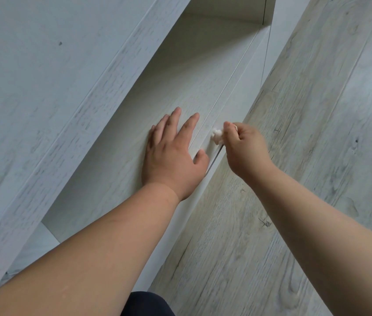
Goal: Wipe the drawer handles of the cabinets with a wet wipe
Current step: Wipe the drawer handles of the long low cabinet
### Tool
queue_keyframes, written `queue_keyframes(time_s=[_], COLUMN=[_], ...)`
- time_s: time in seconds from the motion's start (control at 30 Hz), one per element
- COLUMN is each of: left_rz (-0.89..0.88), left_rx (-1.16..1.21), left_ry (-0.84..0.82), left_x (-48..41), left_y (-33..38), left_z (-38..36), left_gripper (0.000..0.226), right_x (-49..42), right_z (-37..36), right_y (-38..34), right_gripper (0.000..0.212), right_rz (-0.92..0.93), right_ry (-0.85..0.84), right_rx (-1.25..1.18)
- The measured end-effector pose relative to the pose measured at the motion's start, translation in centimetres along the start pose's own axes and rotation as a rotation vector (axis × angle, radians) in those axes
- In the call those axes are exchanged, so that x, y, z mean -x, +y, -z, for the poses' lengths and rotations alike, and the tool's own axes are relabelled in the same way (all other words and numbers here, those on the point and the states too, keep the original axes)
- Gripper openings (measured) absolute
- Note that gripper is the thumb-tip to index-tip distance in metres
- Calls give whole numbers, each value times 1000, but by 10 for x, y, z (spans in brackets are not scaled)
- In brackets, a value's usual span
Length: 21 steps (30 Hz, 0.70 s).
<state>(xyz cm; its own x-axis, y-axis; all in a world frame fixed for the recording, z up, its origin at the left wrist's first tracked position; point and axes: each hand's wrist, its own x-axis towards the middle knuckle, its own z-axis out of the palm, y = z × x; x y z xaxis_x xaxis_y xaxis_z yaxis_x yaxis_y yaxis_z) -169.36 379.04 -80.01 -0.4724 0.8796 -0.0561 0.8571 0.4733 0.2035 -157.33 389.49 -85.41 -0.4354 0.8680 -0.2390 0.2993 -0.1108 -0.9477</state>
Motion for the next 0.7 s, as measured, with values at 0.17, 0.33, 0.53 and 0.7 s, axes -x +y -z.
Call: queue_keyframes(time_s=[0.17, 0.33, 0.53, 0.7], left_rz=[-1, -2, 3, 5], left_rx=[2, -20, -16, -3], left_ry=[7, -11, -6, 0], left_x=[0, -1, -1, 0], left_y=[0, 0, 1, 0], left_z=[0, 0, 1, 0], left_gripper=[76, 77, 77, 75], right_x=[19, 41, 33, 7], right_z=[-6, -16, -18, -11], right_y=[7, 10, 7, 2], right_gripper=[46, 48, 44, 48], right_rz=[16, 48, 42, 32], right_ry=[60, 64, 107, 157], right_rx=[-2, 29, -26, -34])
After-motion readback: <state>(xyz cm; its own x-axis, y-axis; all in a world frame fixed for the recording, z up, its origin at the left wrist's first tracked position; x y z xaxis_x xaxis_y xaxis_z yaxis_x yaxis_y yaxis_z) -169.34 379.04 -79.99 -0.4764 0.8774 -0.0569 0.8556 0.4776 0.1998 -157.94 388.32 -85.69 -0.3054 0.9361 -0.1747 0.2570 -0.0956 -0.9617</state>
